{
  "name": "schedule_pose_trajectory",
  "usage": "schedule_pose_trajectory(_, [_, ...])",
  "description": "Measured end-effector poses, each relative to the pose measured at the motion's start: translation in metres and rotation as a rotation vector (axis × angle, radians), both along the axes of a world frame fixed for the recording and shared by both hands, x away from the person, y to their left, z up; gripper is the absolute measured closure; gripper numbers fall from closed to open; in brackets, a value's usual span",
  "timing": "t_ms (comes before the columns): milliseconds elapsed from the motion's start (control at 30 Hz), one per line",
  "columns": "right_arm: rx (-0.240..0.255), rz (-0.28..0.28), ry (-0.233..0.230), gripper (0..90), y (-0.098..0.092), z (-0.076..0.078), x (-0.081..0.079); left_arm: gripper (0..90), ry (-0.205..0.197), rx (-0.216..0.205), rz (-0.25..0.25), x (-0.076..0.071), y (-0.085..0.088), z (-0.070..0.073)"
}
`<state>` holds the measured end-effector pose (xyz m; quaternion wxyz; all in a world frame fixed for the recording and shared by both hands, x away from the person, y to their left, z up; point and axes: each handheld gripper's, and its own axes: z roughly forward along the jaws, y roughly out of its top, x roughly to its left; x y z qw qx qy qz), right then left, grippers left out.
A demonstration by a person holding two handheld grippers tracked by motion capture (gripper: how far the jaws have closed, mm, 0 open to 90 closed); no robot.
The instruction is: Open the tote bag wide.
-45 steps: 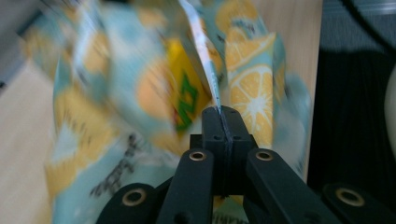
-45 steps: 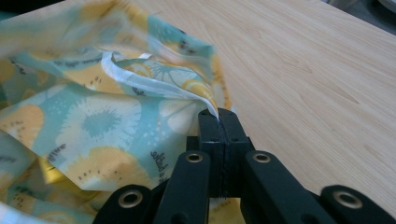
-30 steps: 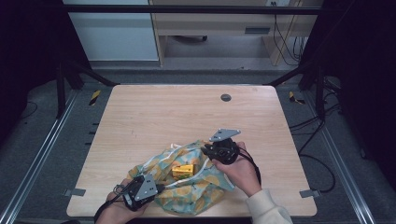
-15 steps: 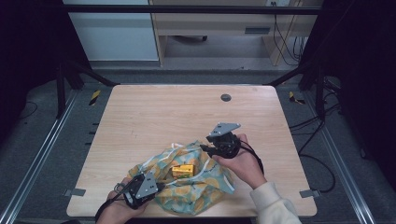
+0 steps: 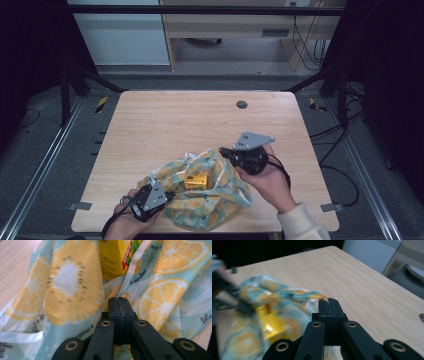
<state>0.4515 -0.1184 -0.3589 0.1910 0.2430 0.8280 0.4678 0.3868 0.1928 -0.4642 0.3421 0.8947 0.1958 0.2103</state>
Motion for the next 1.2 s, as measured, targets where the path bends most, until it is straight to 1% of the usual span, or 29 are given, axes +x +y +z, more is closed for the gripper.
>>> schedule_pose_trajectory(33, [0.002,0.014,-0.001,90.0,-0.002,-0.001,-0.008,90.0,0.003,0.009,0.009,0.001,0.001,-0.001])
schedule_pose_trajectory(67, [-0.001,0.03,-0.001,90.0,-0.007,-0.005,-0.02,90.0,0.013,0.007,0.018,0.001,0.002,-0.002])
schedule_pose_trajectory(133, [-0.002,0.058,0.015,90.0,-0.014,-0.016,-0.037,90.0,0.026,0.014,0.042,0.004,0.003,-0.004])
schedule_pose_trajectory(167, [-0.006,0.067,0.023,90.0,-0.018,-0.023,-0.044,90.0,0.031,0.007,0.058,0.005,0.004,-0.006])
schedule_pose_trajectory(200, [-0.005,0.083,0.048,90.0,-0.023,-0.033,-0.053,90.0,0.035,0.008,0.068,0.006,0.004,-0.006])
schedule_pose_trajectory(267, [-0.012,0.105,0.077,90.0,-0.029,-0.048,-0.063,90.0,0.038,0.007,0.079,0.008,0.005,-0.007])
schedule_pose_trajectory(300, [-0.013,0.114,0.087,90.0,-0.031,-0.053,-0.066,90.0,0.039,0.014,0.082,0.009,0.006,-0.007])
schedule_pose_trajectory(333, [-0.015,0.122,0.096,90.0,-0.033,-0.058,-0.069,90.0,0.041,0.002,0.088,0.009,0.006,-0.008])
schedule_pose_trajectory(367, [-0.015,0.124,0.107,90.0,-0.034,-0.063,-0.071,90.0,0.04,0.006,0.092,0.01,0.006,-0.008])
schedule_pose_trajectory(400, [-0.022,0.125,0.134,90.0,-0.035,-0.072,-0.073,90.0,0.043,0.003,0.093,0.01,0.006,-0.008])
schedule_pose_trajectory(467, [-0.049,0.117,0.176,90.0,-0.036,-0.088,-0.073,90.0,0.047,0.008,0.095,0.01,0.007,-0.009])
schedule_pose_trajectory(500, [-0.062,0.108,0.188,90.0,-0.037,-0.093,-0.072,90.0,0.047,0.01,0.096,0.01,0.007,-0.009])
schedule_pose_trajectory(533, [-0.087,0.093,0.204,90.0,-0.037,-0.099,-0.07,90.0,0.05,0.008,0.097,0.009,0.008,-0.009])
schedule_pose_trajectory(567, [-0.108,0.078,0.209,90.0,-0.038,-0.101,-0.068,90.0,0.056,0.003,0.097,0.009,0.008,-0.01])
schedule_pose_trajectory(667, [-0.135,0.032,0.225,90.0,-0.039,-0.106,-0.061,90.0,0.066,0.011,0.089,0.008,0.006,-0.011])
schedule_pose_trajectory(733, [-0.142,0.026,0.23,90.0,-0.039,-0.107,-0.06,89.4,0.062,0.002,0.082,0.005,0.006,-0.011])
schedule_pose_trajectory(767, [-0.141,0.028,0.226,90.0,-0.038,-0.107,-0.06,87.1,0.054,-0.008,0.08,0.003,0.007,-0.009])
schedule_pose_trajectory(800, [-0.135,0.03,0.224,90.0,-0.038,-0.106,-0.061,83.7,0.045,-0.033,0.081,0.0,0.009,-0.007])
schedule_pose_trajectory(833, [-0.12,0.041,0.22,90.0,-0.039,-0.105,-0.061,78.6,0.042,-0.076,0.083,-0.004,0.011,-0.003])
schedule_pose_trajectory(867, [-0.109,0.051,0.218,90.0,-0.039,-0.103,-0.062,74.3,0.043,-0.103,0.076,-0.008,0.013,0.0])
schedule_pose_trajectory(933, [-0.099,0.054,0.207,86.0,-0.039,-0.101,-0.064,67.7,0.043,-0.151,0.074,-0.013,0.015,0.007])
schedule_pose_trajectory(1000, [-0.088,0.061,0.196,81.1,-0.039,-0.098,-0.065,61.9,0.036,-0.182,0.057,-0.02,0.016,0.017])
schedule_pose_trajectory(1033, [-0.084,0.06,0.191,78.1,-0.039,-0.095,-0.066,60.4,0.031,-0.202,0.044,-0.023,0.015,0.024])
schedule_pose_trajectory(1100, [-0.085,0.055,0.177,71.9,-0.038,-0.09,-0.067,56.9,0.04,-0.233,0.025,-0.027,0.015,0.033])
schedule_pose_trajectory(1133, [-0.082,0.054,0.173,69.0,-0.038,-0.087,-0.068,55.8,0.034,-0.248,0.015,-0.028,0.015,0.038])
schedule_pose_trajectory(1167, [-0.081,0.051,0.17,65.7,-0.038,-0.083,-0.068,55.3,0.029,-0.261,0.005,-0.03,0.014,0.043])
schedule_pose_trajectory(1200, [-0.079,0.049,0.163,61.9,-0.039,-0.08,-0.068,54.3,0.02,-0.261,-0.003,-0.031,0.014,0.048])
